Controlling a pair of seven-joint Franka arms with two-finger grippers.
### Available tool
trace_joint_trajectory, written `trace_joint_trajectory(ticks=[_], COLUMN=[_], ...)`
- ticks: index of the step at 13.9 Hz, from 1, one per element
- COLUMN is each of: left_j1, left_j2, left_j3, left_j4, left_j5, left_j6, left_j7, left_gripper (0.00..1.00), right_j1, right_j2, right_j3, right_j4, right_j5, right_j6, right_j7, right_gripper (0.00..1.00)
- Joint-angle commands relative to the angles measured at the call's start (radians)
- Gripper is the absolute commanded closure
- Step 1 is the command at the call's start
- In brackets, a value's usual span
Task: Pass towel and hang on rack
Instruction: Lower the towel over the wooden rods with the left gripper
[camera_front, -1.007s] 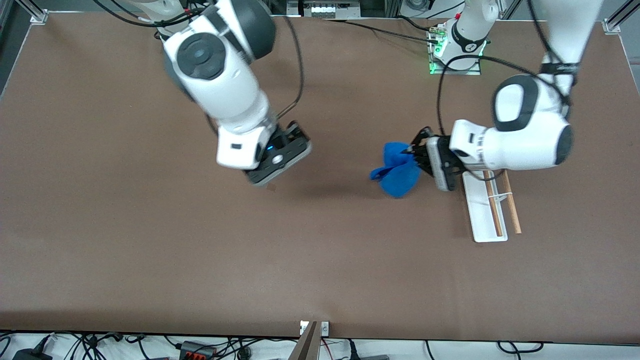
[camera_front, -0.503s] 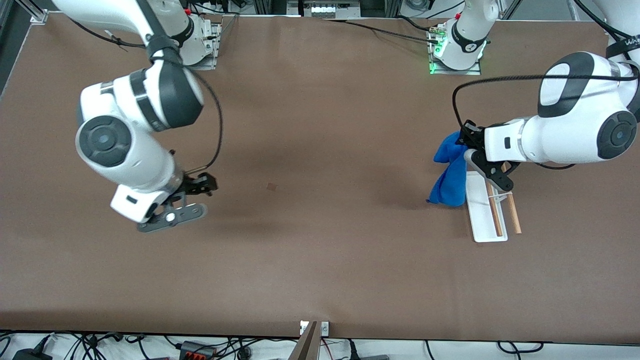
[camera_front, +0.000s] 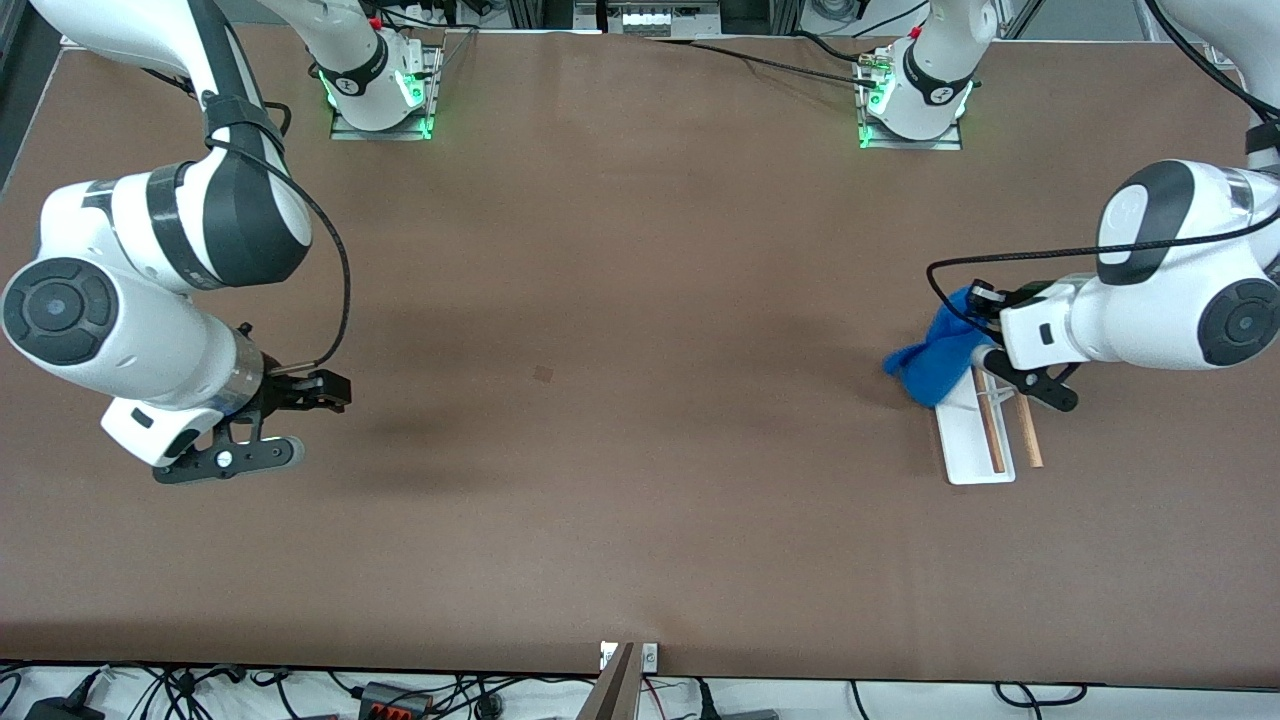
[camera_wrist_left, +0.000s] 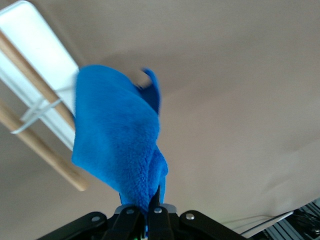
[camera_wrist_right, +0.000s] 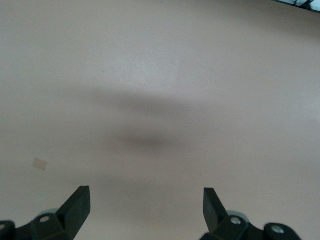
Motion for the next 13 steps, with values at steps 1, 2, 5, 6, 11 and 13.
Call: trace_joint_trajectory(ticks=[1, 2, 5, 6, 11, 13], left_j1=[0.028, 0.036, 0.083, 0.099, 0.152, 0.174], left_j2=[0.044, 0.061, 0.101, 0.119, 0.171, 0.193], left_j3=[-0.008, -0.007, -0.009, -0.009, -0.008, -0.007], left_j4=[0.040, 0.077, 0.120, 0.123, 0.143, 0.144], left_j5=[0.023, 0.031, 0.074, 0.074, 0.080, 0.079], left_j6=[0.000, 0.000, 0.000, 0.002, 0.103, 0.123], left_j7=[0.085, 0.106, 0.203, 0.247, 0.375, 0.434], left_gripper=[1.00, 1.00, 1.00, 1.00, 1.00, 1.00], right_j1=[-0.041, -0.064, -0.122, -0.136, -0.205, -0.198], right_j2=[-0.037, -0.037, -0.074, -0.094, -0.224, -0.252], right_j3=[-0.005, -0.005, -0.011, -0.014, -0.077, -0.108], right_j4=[-0.014, -0.014, -0.020, -0.033, -0.118, -0.119], right_j5=[-0.005, -0.002, 0.062, 0.069, 0.136, 0.133], right_j6=[-0.014, -0.016, -0.016, -0.016, -0.092, -0.134], right_j7=[0.016, 0.008, 0.008, 0.011, -0.012, -0.128], right_gripper=[0.00, 0.00, 0.00, 0.00, 0.00, 0.00])
